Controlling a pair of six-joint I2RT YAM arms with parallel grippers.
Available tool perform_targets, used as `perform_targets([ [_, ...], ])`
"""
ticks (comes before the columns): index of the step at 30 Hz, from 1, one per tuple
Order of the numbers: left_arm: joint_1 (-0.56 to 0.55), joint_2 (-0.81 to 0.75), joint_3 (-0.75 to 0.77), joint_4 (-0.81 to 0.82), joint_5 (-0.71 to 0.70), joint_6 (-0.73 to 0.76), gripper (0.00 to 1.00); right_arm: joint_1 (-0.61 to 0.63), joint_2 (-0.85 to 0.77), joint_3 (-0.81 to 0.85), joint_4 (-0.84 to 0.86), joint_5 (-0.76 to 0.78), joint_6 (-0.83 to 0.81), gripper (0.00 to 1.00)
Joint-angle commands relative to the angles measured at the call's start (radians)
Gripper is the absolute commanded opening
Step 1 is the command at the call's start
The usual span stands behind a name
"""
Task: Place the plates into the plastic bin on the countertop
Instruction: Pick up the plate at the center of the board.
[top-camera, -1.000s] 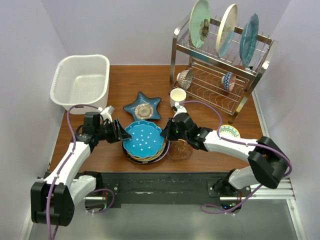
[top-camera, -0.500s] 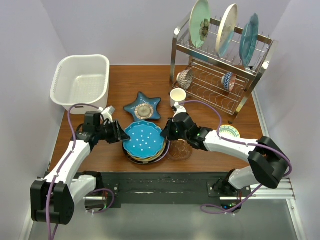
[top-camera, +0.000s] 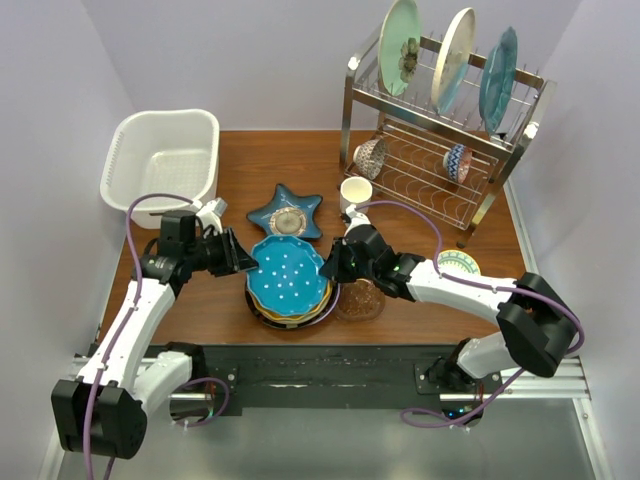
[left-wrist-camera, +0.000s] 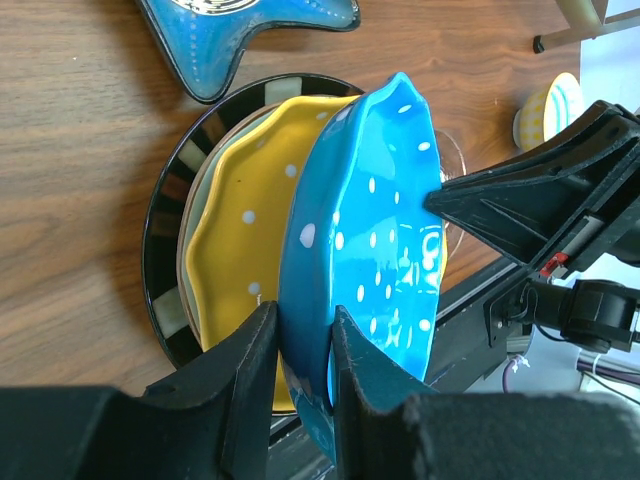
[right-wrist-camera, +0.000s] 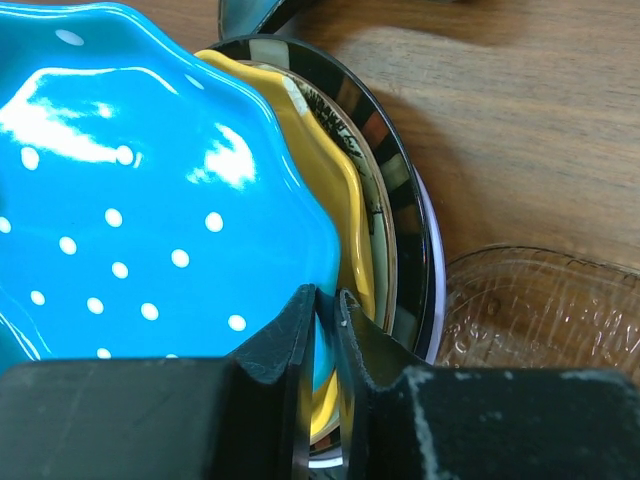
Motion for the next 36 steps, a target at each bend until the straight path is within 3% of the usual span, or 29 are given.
perform_targets([
  [1, -0.023, -0.017, 0.060, 0.036, 0.158, -0.040, 0.00, 0.030, -0.029, 0.075, 0.072, -0.100, 0.012, 0.15],
  [8, -0.023, -0.011, 0.019, 0.041, 0.172, -0.033, 0.00, 0.030, -0.009, 0.078, 0.100, -0.135, 0.023, 0.15],
  [11, -0.023, -0.007, 0.016, 0.039, 0.184, -0.025, 0.14, 0.031, -0.005, 0.080, 0.103, -0.138, 0.024, 0.15],
  [12, -0.023, -0.009, 0.014, 0.039, 0.187, -0.023, 0.25, 0.031, -0.005, 0.080, 0.103, -0.140, 0.026, 0.15],
  [15, -0.023, -0.007, 0.011, 0.039, 0.195, -0.022, 0.42, 0.033, -0.005, 0.076, 0.105, -0.140, 0.027, 0.15],
  [20, -0.023, -0.012, -0.002, 0.070, 0.225, -0.034, 0.63, 0.034, -0.002, 0.076, 0.109, -0.144, 0.027, 0.15],
  [25, -0.025, -0.018, -0.004, 0.072, 0.222, -0.034, 0.45, 0.036, -0.002, 0.075, 0.111, -0.144, 0.029, 0.15],
  [27, -0.025, -0.017, -0.007, 0.064, 0.231, -0.026, 0.45, 0.037, -0.006, 0.075, 0.112, -0.144, 0.029, 0.15],
  [30, -0.025, -0.011, -0.007, 0.039, 0.225, 0.001, 0.55, 0.036, -0.008, 0.078, 0.111, -0.146, 0.029, 0.15],
  [32, -0.025, -0.007, -0.012, 0.035, 0.234, 0.007, 0.55, 0.037, -0.009, 0.081, 0.111, -0.146, 0.030, 0.15],
  [36, -0.025, -0.009, -0.027, 0.039, 0.239, 0.010, 0.45, 0.039, -0.011, 0.086, 0.112, -0.150, 0.032, 0.15],
])
